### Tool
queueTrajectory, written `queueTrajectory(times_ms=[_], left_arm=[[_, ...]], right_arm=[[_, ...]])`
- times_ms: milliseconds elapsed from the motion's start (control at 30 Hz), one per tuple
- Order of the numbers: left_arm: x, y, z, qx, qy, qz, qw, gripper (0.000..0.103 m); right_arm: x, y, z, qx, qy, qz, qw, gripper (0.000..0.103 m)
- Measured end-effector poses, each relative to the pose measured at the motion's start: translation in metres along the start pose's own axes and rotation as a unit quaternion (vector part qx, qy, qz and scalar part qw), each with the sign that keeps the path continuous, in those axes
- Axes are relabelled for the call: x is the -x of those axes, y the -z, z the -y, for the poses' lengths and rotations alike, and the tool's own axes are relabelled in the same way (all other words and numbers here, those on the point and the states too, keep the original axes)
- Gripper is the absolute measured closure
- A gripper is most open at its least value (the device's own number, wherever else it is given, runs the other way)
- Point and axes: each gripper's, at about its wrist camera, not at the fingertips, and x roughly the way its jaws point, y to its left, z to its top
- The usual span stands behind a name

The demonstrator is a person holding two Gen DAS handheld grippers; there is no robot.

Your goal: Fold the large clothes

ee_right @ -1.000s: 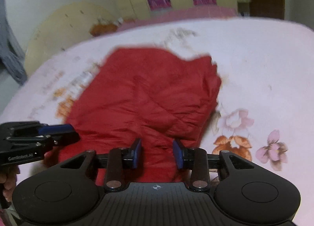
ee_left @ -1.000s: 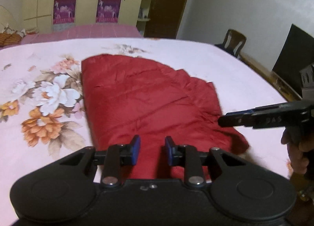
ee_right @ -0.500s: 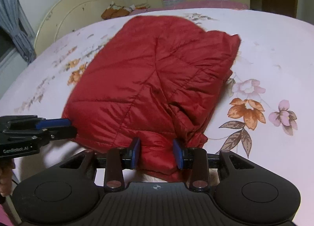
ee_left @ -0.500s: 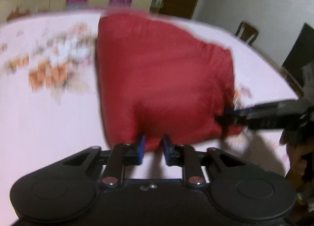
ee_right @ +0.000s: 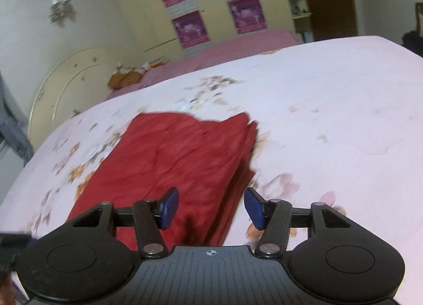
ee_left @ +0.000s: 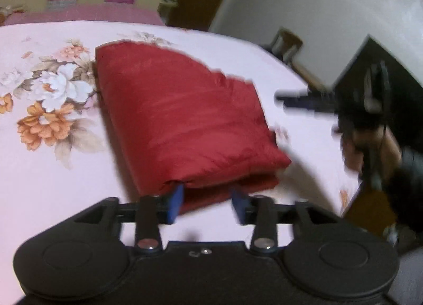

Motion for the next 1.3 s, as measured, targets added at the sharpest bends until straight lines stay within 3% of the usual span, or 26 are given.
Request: queueTrajectory(times_ms=[67,167,267,400,500,600,767,900,1100,1133,1167,1233,1300], left_arm=[[0.011,0.006,-0.010,0.003,-0.013,-0.006,0.9999,0.057],[0.021,0.006,-0.033,0.062,-0.047,0.031,0.9965,0.057],[-0.003,-0.016,-0.037,0.100,-0.086,0.068,0.9890,0.058],[-0.041,-0.050,-0.035,0.127,-0.094,0.099,0.9825,0.059],[-0.058,-0.065,-0.028,0.112,-0.105,0.096,0.9834,0.059],[-0.073,-0.071,-0.023,0.095,-0.128,0.079,0.9840,0.059],[-0.086,-0.065,-0.025,0.072,-0.150,0.058,0.9844,0.057],[-0.096,-0.059,-0.027,0.065,-0.156,0.049,0.9844,0.056],[-0.084,-0.061,-0.026,0.073,-0.153,0.048,0.9843,0.058],[-0.074,-0.061,-0.027,0.081,-0.151,0.061,0.9832,0.056],[-0.066,-0.061,-0.028,0.086,-0.150,0.074,0.9822,0.046],[-0.056,-0.062,-0.033,0.094,-0.151,0.093,0.9797,0.039],[-0.057,-0.067,-0.043,0.104,-0.143,0.096,0.9796,0.040]], right_arm=[[0.002,-0.005,0.002,0.004,0.002,0.006,1.000,0.048],[0.001,-0.007,0.005,0.003,-0.001,0.000,1.000,0.064],[-0.009,-0.007,0.005,0.001,-0.001,-0.003,1.000,0.064],[-0.026,-0.016,-0.001,-0.001,-0.006,0.000,1.000,0.064],[-0.033,-0.025,-0.010,0.027,-0.006,0.005,1.000,0.072],[-0.044,-0.029,-0.012,0.040,0.000,0.002,0.999,0.074],[-0.078,-0.021,-0.001,0.038,0.022,-0.044,0.998,0.078],[-0.103,-0.002,0.008,0.029,0.028,-0.078,0.996,0.078],[-0.098,-0.007,0.013,0.023,0.031,-0.071,0.997,0.077],[-0.089,-0.008,0.012,0.017,0.032,-0.057,0.998,0.077],[-0.078,-0.011,0.014,0.007,0.028,-0.039,0.999,0.076],[-0.062,-0.013,0.023,-0.012,0.023,-0.015,1.000,0.054],[-0.059,-0.015,0.034,-0.035,0.020,-0.007,0.999,0.050]])
